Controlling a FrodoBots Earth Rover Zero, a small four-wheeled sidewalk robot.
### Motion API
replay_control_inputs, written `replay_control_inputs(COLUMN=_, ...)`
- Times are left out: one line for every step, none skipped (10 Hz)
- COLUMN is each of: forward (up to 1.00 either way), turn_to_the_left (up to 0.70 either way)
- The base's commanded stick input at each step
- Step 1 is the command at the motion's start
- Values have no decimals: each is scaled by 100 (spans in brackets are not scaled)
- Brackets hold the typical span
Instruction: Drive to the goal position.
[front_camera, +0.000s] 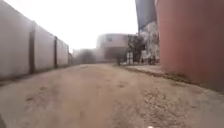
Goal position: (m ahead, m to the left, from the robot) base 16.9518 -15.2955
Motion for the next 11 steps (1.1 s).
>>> replay_control_inputs(forward=50, turn_to_the_left=1)
replay_control_inputs(forward=50, turn_to_the_left=1)
replay_control_inputs(forward=50, turn_to_the_left=1)
replay_control_inputs(forward=50, turn_to_the_left=-31)
replay_control_inputs(forward=50, turn_to_the_left=0)
replay_control_inputs(forward=50, turn_to_the_left=1)
replay_control_inputs(forward=50, turn_to_the_left=1)
replay_control_inputs(forward=50, turn_to_the_left=1)
replay_control_inputs(forward=50, turn_to_the_left=1)
replay_control_inputs(forward=50, turn_to_the_left=1)
replay_control_inputs(forward=50, turn_to_the_left=1)
